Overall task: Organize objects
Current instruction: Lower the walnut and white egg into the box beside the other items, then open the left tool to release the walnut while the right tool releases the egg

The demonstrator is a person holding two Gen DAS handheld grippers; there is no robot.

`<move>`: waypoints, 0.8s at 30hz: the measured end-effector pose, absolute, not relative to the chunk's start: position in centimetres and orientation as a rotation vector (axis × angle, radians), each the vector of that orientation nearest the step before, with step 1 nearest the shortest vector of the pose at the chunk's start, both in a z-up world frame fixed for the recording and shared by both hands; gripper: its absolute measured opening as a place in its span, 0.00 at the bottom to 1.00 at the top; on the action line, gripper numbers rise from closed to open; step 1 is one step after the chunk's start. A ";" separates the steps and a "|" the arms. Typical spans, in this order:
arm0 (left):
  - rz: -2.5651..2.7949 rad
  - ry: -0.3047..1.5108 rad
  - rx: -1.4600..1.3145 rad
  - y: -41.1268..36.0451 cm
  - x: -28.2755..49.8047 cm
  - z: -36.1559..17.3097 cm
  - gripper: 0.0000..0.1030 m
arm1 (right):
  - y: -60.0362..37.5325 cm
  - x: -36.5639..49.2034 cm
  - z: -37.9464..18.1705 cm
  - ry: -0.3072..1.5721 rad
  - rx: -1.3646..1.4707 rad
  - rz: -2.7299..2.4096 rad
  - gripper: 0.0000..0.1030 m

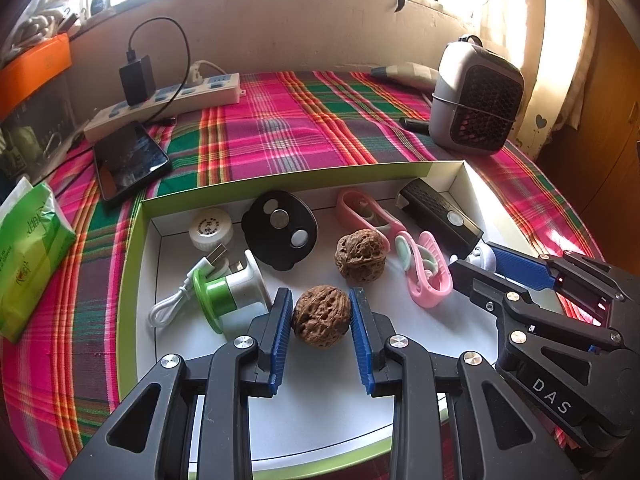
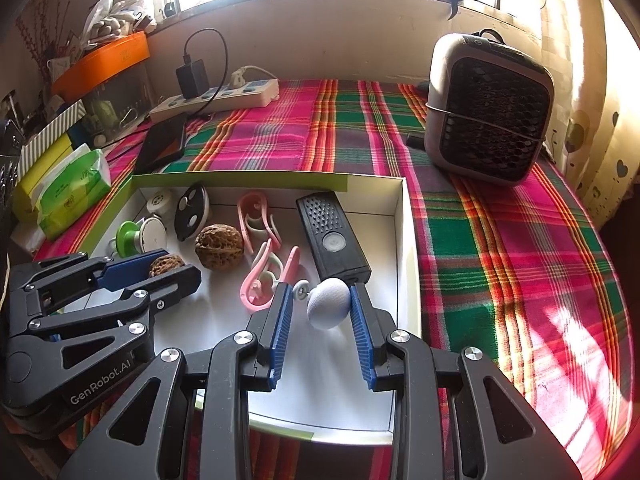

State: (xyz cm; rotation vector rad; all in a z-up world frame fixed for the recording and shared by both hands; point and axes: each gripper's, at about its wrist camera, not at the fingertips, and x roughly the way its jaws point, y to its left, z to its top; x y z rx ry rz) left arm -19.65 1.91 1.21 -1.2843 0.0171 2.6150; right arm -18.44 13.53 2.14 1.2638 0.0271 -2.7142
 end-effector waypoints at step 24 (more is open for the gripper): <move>2.611 0.011 -1.286 2.0 -19.7 1.2 0.33 | 13.7 -18.8 2.3 0.046 1.265 -2.728 0.30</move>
